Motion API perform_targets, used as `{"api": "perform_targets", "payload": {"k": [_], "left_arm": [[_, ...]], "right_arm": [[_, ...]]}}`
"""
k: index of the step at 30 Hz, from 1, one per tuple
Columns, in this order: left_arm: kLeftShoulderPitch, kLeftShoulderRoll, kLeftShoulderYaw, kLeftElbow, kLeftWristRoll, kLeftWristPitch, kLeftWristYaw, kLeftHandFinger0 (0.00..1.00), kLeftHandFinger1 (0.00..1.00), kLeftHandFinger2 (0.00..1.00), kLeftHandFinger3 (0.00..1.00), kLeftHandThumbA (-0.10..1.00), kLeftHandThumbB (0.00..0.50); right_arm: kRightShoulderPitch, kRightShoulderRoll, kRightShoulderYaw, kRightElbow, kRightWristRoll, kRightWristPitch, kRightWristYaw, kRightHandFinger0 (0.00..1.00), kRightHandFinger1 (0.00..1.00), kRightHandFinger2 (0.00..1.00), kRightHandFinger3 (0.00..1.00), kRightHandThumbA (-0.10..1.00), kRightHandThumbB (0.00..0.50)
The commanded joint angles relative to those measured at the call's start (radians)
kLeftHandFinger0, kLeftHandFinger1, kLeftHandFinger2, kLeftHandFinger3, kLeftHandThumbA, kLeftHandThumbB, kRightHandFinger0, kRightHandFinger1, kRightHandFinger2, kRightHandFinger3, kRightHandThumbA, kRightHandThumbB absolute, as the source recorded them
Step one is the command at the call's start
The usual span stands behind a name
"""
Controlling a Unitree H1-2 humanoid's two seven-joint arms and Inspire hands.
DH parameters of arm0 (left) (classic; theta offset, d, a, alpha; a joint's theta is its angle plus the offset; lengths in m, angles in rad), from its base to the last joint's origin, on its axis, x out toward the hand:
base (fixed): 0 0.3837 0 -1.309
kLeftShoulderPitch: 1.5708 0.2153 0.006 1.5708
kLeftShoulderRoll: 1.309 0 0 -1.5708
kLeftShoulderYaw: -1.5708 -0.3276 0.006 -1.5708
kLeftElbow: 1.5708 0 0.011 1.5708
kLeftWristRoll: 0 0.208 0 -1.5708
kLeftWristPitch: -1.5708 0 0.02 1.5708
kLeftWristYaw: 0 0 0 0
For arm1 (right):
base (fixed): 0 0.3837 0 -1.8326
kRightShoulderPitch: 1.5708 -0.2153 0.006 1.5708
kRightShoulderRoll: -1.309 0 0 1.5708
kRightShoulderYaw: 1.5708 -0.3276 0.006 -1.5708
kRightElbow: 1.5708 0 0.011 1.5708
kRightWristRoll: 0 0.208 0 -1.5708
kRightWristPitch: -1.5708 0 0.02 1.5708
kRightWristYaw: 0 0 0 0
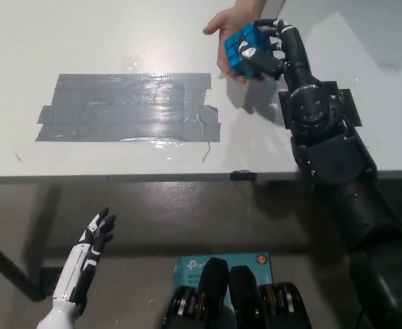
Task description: A rubick's cube is kept in the black marked spot on the table and the robot uses its right arm to pick it up and hands it to a person
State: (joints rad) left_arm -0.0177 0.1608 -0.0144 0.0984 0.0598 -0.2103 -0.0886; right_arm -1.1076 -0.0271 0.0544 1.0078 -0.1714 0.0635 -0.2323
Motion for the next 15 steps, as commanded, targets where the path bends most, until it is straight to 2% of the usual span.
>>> {"api": "perform_targets", "payload": {"k": [1,5,7,8,9,10,11,12,13,14,15], "left_arm": [[0.005,0.010,-0.007,-0.036,0.014,-0.013,-0.003,1.00,1.00,1.00,1.00,0.96,0.254],[0.005,0.011,-0.006,-0.034,0.011,-0.018,-0.005,1.00,1.00,1.00,1.00,0.95,0.256],[0.002,0.011,-0.006,-0.037,0.010,-0.013,-0.007,1.00,1.00,1.00,1.00,0.95,0.255],[0.000,0.012,-0.006,-0.039,0.009,-0.009,-0.008,1.00,1.00,1.00,1.00,0.95,0.256],[-0.002,0.012,-0.006,-0.040,0.008,-0.006,-0.009,1.00,1.00,1.00,1.00,0.95,0.257],[-0.002,0.012,-0.006,-0.040,0.008,-0.006,-0.010,1.00,1.00,1.00,1.00,0.95,0.257],[-0.003,0.012,-0.006,-0.042,0.014,-0.002,-0.008,1.00,1.00,1.00,1.00,0.95,0.264],[-0.004,0.012,-0.006,-0.044,0.012,0.002,-0.009,1.00,1.00,1.00,1.00,0.95,0.266],[-0.005,0.014,-0.006,-0.042,0.010,-0.002,-0.011,1.00,1.00,1.00,1.00,0.95,0.267],[-0.005,0.014,-0.006,-0.041,0.010,-0.004,-0.011,1.00,1.00,1.00,1.00,0.95,0.268],[-0.005,0.013,-0.005,-0.042,0.010,-0.004,-0.010,1.00,1.00,1.00,1.00,0.94,0.265]], "right_arm": [[-0.140,-0.005,0.016,0.110,-0.022,-0.137,-0.059,0.00,0.35,0.73,0.77,-0.10,0.191],[-0.176,-0.009,0.025,0.180,-0.027,-0.142,-0.071,0.00,0.37,0.76,0.80,-0.10,0.195],[-0.194,-0.016,0.044,0.221,-0.040,-0.149,-0.066,0.02,0.44,0.83,0.84,-0.10,0.192],[-0.200,-0.019,0.053,0.234,-0.045,-0.149,-0.063,0.19,0.62,1.00,0.96,-0.10,0.213],[-0.204,-0.021,0.060,0.244,-0.049,-0.148,-0.063,0.33,0.72,1.00,0.90,-0.10,0.221],[-0.207,-0.022,0.064,0.250,-0.048,-0.151,-0.064,0.34,0.72,0.92,0.80,-0.10,0.209],[-0.215,-0.025,0.058,0.261,-0.026,-0.120,0.005,0.72,1.00,1.00,1.00,0.12,0.267],[-0.218,-0.029,0.065,0.265,-0.020,-0.097,0.058,0.98,1.00,1.00,1.00,0.23,0.287],[-0.215,-0.032,0.071,0.264,-0.021,-0.082,0.083,1.00,1.00,1.00,1.00,0.32,0.316],[-0.215,-0.033,0.072,0.265,-0.020,-0.078,0.089,1.00,1.00,1.00,1.00,0.34,0.326],[-0.209,-0.036,0.085,0.260,-0.031,-0.064,0.098,1.00,1.00,1.00,1.00,0.43,0.338]]}}
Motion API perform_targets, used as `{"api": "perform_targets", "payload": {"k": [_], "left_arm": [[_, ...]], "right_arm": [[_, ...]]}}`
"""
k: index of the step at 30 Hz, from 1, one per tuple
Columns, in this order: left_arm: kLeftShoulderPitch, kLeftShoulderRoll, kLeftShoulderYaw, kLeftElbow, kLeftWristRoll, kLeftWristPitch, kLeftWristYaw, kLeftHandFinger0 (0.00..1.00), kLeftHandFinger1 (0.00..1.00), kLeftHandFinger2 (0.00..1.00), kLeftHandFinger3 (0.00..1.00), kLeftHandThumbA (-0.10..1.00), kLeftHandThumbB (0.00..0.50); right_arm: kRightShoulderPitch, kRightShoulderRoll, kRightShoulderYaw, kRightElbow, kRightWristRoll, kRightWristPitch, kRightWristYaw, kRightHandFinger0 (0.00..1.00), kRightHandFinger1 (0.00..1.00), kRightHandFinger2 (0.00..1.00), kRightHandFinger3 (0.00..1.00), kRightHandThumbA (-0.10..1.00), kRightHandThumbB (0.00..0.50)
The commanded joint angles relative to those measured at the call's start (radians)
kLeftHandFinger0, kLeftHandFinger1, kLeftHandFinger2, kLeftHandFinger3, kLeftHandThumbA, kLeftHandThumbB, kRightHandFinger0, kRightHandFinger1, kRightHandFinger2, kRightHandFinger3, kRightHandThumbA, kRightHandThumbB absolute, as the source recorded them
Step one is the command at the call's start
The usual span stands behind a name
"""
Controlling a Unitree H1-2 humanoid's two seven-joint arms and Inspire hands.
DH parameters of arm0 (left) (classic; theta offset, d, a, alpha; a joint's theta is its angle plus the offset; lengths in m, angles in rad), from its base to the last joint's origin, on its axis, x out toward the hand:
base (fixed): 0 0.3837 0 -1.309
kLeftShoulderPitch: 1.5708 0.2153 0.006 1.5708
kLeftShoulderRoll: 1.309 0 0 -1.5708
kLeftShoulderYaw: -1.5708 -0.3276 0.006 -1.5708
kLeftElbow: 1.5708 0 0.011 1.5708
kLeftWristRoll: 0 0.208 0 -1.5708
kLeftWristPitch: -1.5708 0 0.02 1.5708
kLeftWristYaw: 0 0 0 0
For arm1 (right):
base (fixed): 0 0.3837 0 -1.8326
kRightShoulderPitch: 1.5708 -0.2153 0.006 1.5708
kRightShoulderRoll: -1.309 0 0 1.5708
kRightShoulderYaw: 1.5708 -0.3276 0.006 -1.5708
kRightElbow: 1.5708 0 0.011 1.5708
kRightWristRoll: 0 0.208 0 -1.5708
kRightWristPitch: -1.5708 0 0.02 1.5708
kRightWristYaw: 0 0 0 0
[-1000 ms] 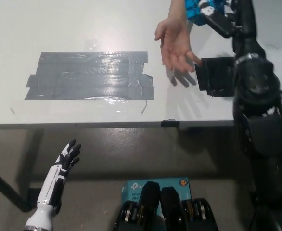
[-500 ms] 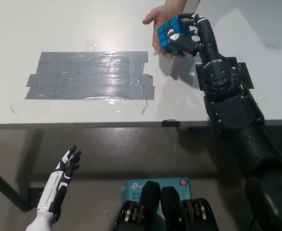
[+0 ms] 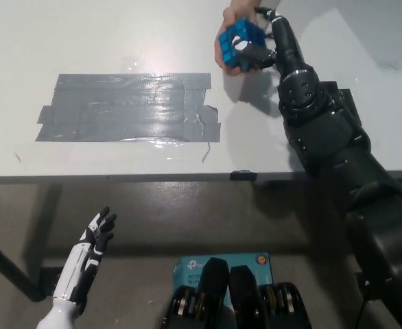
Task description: A rubick's cube is kept in the black marked spot on the table and the robot uses its right arm to pick it up and hands it to a person
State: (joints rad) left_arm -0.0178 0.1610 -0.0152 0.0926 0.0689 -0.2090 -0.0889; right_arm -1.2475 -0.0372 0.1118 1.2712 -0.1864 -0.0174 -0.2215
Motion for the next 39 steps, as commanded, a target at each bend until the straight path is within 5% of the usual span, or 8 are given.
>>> {"api": "perform_targets", "payload": {"k": [1,11,14,15,17,26,37,39], "left_arm": [[-0.005,0.013,-0.005,-0.036,0.002,-0.006,-0.009,1.00,1.00,1.00,1.00,0.94,0.257],[-0.011,0.010,-0.005,-0.037,0.000,0.003,-0.010,1.00,1.00,1.00,1.00,0.91,0.257],[-0.013,0.010,-0.006,-0.030,0.002,-0.001,-0.009,1.00,1.00,1.00,1.00,0.88,0.242],[-0.013,0.011,-0.004,-0.028,-0.002,-0.003,-0.010,1.00,1.00,1.00,1.00,0.88,0.241],[-0.016,0.010,-0.005,-0.028,0.002,0.006,-0.009,1.00,1.00,1.00,1.00,0.87,0.244],[-0.029,0.019,-0.004,-0.016,0.018,0.009,-0.005,1.00,1.00,1.00,1.00,0.85,0.234],[-0.042,0.028,-0.007,0.021,0.041,-0.006,0.002,1.00,1.00,1.00,1.00,0.83,0.214],[-0.038,0.029,-0.007,0.022,0.042,-0.004,0.003,1.00,1.00,1.00,1.00,0.82,0.212]], "right_arm": [[-0.063,-0.028,0.034,-0.007,-0.019,0.023,0.095,1.00,1.00,1.00,1.00,0.48,0.345],[0.012,-0.097,0.048,-0.214,-0.031,0.018,0.103,1.00,1.00,1.00,1.00,0.75,0.468],[0.067,-0.144,0.032,-0.435,-0.023,0.051,0.140,1.00,1.00,1.00,1.00,0.72,0.461],[0.078,-0.149,0.028,-0.470,-0.020,0.059,0.144,1.00,1.00,1.00,1.00,0.87,0.492],[0.149,-0.199,0.022,-0.726,-0.034,0.143,0.181,1.00,1.00,1.00,1.00,0.81,0.444],[0.434,-0.266,-0.057,-1.416,-0.012,0.231,0.212,1.00,1.00,1.00,1.00,0.87,0.438],[0.917,-0.245,-0.131,-1.797,0.098,0.062,0.161,1.00,1.00,1.00,1.00,0.87,0.304],[0.984,-0.226,-0.128,-1.812,0.109,0.032,0.149,1.00,1.00,1.00,1.00,1.00,0.303]]}}
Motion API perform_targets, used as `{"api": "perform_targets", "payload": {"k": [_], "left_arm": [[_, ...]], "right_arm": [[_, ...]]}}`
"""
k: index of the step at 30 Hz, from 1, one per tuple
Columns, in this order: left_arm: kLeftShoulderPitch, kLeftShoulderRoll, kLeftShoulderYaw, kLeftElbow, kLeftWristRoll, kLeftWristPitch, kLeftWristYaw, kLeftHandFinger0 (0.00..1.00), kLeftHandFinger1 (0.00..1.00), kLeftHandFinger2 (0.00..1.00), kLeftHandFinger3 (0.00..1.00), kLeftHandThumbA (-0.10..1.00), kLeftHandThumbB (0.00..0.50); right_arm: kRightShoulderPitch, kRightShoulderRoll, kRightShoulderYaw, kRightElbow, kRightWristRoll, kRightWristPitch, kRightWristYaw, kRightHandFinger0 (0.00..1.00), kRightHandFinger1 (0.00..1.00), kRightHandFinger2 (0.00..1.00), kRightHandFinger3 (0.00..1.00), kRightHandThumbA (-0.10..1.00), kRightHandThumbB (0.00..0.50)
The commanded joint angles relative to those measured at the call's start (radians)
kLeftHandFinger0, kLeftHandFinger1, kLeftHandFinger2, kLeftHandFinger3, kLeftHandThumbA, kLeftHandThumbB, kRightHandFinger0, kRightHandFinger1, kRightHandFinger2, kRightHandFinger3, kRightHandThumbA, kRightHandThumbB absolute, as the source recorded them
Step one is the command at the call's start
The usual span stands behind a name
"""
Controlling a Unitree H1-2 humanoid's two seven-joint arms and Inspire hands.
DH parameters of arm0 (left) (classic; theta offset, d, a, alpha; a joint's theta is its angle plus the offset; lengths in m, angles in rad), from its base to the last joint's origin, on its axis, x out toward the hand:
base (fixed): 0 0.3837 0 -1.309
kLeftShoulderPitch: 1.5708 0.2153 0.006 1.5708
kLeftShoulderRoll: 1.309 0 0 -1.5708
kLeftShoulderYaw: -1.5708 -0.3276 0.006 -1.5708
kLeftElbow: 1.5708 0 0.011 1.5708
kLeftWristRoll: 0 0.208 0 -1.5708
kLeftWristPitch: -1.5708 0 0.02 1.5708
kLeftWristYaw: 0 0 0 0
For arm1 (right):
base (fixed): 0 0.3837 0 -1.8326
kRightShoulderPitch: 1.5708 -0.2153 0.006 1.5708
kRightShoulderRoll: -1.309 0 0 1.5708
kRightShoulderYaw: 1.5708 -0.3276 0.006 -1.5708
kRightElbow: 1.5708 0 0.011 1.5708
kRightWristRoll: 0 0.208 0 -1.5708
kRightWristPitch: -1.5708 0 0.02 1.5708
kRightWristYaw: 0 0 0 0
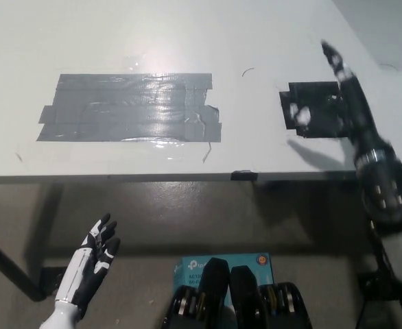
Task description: A rubick's cube is kept in the black marked spot on the table and the robot uses its right arm to pick it up and hands it to a person
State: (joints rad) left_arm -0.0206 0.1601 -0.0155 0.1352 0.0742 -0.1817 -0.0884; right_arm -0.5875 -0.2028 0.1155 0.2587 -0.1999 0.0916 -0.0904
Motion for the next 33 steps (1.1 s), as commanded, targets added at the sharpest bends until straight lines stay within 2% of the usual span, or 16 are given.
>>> {"api": "perform_targets", "payload": {"k": [1,5,7,11,13,14,15,16,21,23,24,25,28,32,33], "left_arm": [[-0.032,0.029,-0.005,-0.022,0.034,-0.026,0.001,1.00,1.00,1.00,1.00,0.82,0.214],[-0.029,0.030,-0.010,-0.017,0.030,-0.024,-0.008,1.00,1.00,1.00,1.00,0.83,0.219],[-0.033,0.029,-0.012,-0.012,0.032,-0.026,-0.006,1.00,1.00,1.00,1.00,0.84,0.219],[-0.032,0.029,-0.009,-0.009,0.033,-0.033,-0.003,1.00,1.00,1.00,1.00,0.84,0.209],[-0.034,0.030,-0.012,-0.008,0.036,-0.031,-0.005,1.00,1.00,1.00,1.00,0.85,0.207],[-0.035,0.028,-0.014,-0.009,0.039,-0.029,-0.005,1.00,1.00,1.00,1.00,0.85,0.210],[-0.036,0.026,-0.014,-0.010,0.040,-0.027,-0.003,1.00,1.00,1.00,1.00,0.85,0.211],[-0.039,0.025,-0.013,-0.011,0.042,-0.027,0.000,1.00,1.00,1.00,1.00,0.85,0.212],[-0.045,0.025,-0.011,-0.018,0.045,-0.017,0.000,1.00,1.00,1.00,1.00,0.84,0.212],[-0.048,0.024,-0.012,-0.018,0.047,-0.016,-0.001,1.00,1.00,1.00,1.00,0.84,0.208],[-0.048,0.025,-0.011,-0.016,0.052,-0.021,0.003,1.00,1.00,1.00,1.00,0.84,0.208],[-0.048,0.027,-0.010,-0.018,0.058,-0.024,0.005,1.00,1.00,1.00,1.00,0.83,0.207],[-0.048,0.027,-0.012,-0.018,0.063,-0.027,0.004,1.00,1.00,1.00,1.00,0.83,0.205],[-0.048,0.025,-0.009,-0.016,0.064,-0.032,0.008,1.00,1.00,1.00,1.00,0.79,0.199],[-0.049,0.027,-0.008,-0.015,0.066,-0.032,0.009,1.00,1.00,1.00,1.00,0.79,0.200]], "right_arm": [[0.356,-0.046,-0.128,-0.796,0.124,-0.103,0.008,1.00,1.00,1.00,1.00,1.00,0.293],[0.469,0.031,-0.120,-0.708,0.143,-0.234,-0.043,1.00,1.00,1.00,1.00,1.00,0.226],[0.489,0.040,-0.121,-0.658,0.122,-0.269,-0.057,1.00,1.00,1.00,1.00,1.00,0.237],[0.528,0.072,-0.111,-0.477,0.101,-0.381,-0.075,1.00,1.00,1.00,1.00,1.00,0.207],[0.527,0.083,-0.111,-0.374,0.117,-0.429,-0.066,1.00,1.00,1.00,1.00,1.00,0.171],[0.523,0.086,-0.114,-0.338,0.120,-0.441,-0.065,1.00,1.00,1.00,1.00,0.91,0.091],[0.518,0.087,-0.116,-0.304,0.113,-0.445,-0.068,1.00,1.00,1.00,1.00,0.93,0.160],[0.497,0.086,-0.117,-0.211,0.095,-0.461,-0.077,1.00,1.00,1.00,1.00,1.00,0.194],[0.473,0.096,-0.129,-0.134,0.125,-0.459,-0.046,1.00,1.00,1.00,1.00,1.00,0.208],[0.468,0.097,-0.132,-0.121,0.135,-0.462,-0.035,1.00,1.00,1.00,1.00,1.00,0.236],[0.468,0.100,-0.130,-0.114,0.136,-0.461,-0.031,1.00,1.00,1.00,1.00,1.00,0.232],[0.468,0.102,-0.125,-0.100,0.123,-0.470,-0.028,1.00,1.00,1.00,1.00,0.99,0.203],[0.475,0.101,-0.121,-0.097,0.113,-0.469,-0.021,1.00,1.00,1.00,1.00,0.96,0.212],[0.474,0.099,-0.114,-0.090,0.105,-0.464,-0.009,1.00,1.00,1.00,1.00,0.91,0.185],[0.469,0.097,-0.111,-0.084,0.096,-0.464,-0.009,1.00,1.00,1.00,1.00,0.91,0.192]]}}
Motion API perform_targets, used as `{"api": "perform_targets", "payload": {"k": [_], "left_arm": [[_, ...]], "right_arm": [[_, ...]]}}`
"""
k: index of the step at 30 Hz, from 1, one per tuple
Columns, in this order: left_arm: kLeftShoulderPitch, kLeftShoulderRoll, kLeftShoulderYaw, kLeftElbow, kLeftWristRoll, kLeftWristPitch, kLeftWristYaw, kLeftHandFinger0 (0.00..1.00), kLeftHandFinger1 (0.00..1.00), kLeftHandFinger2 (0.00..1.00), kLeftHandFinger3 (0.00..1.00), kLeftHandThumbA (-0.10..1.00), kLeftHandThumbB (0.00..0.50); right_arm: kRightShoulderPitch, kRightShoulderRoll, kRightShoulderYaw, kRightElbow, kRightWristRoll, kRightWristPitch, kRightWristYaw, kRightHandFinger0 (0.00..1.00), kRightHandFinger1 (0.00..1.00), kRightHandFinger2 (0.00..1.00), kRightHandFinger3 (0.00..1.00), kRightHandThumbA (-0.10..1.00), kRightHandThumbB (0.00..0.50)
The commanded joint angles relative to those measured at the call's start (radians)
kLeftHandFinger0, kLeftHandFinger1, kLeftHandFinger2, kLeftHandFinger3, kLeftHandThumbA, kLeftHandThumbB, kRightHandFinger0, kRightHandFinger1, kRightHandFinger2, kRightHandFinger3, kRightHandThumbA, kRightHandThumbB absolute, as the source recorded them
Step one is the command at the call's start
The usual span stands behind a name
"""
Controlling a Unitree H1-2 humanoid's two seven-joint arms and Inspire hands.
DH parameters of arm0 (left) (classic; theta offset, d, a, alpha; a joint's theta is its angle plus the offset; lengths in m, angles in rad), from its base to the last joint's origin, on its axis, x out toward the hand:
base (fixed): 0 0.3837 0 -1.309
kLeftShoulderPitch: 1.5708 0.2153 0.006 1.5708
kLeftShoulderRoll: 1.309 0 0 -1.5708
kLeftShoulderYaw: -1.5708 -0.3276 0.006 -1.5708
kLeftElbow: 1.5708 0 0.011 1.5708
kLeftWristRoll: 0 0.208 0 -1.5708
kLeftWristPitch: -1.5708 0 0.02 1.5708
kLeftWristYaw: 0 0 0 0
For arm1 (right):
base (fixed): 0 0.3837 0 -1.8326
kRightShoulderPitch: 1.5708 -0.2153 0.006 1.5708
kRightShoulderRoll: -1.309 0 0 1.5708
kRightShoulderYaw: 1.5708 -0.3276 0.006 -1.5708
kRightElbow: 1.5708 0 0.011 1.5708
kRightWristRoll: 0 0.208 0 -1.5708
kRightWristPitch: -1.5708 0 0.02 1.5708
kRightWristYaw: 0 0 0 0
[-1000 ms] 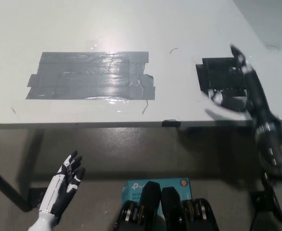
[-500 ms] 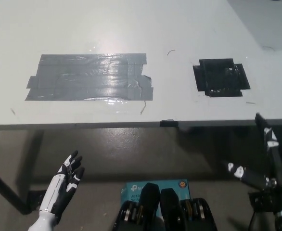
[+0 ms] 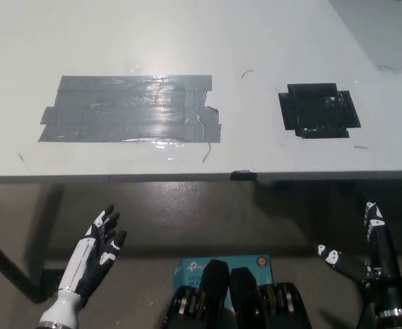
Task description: A rubick's cube is kept in the black marked spot on the table and the robot uses its right arm to pick it up and hands it to a person
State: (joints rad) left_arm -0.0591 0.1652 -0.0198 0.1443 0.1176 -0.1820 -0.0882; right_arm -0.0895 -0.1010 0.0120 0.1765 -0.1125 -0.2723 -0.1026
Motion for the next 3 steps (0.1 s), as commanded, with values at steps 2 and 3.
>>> {"api": "perform_targets", "payload": {"k": [2,3], "left_arm": [[-0.013,0.023,-0.003,-0.026,0.023,-0.027,0.007,1.00,1.00,1.00,1.00,0.79,0.200],[-0.013,0.023,-0.003,-0.026,0.023,-0.027,0.007,1.00,1.00,1.00,1.00,0.79,0.200]], "right_arm": [[-0.040,-0.007,-0.007,0.008,0.004,-0.100,0.004,1.00,1.00,1.00,1.00,0.90,0.198],[-0.040,-0.007,-0.007,0.008,0.004,-0.100,0.004,1.00,1.00,1.00,1.00,0.90,0.198]]}}
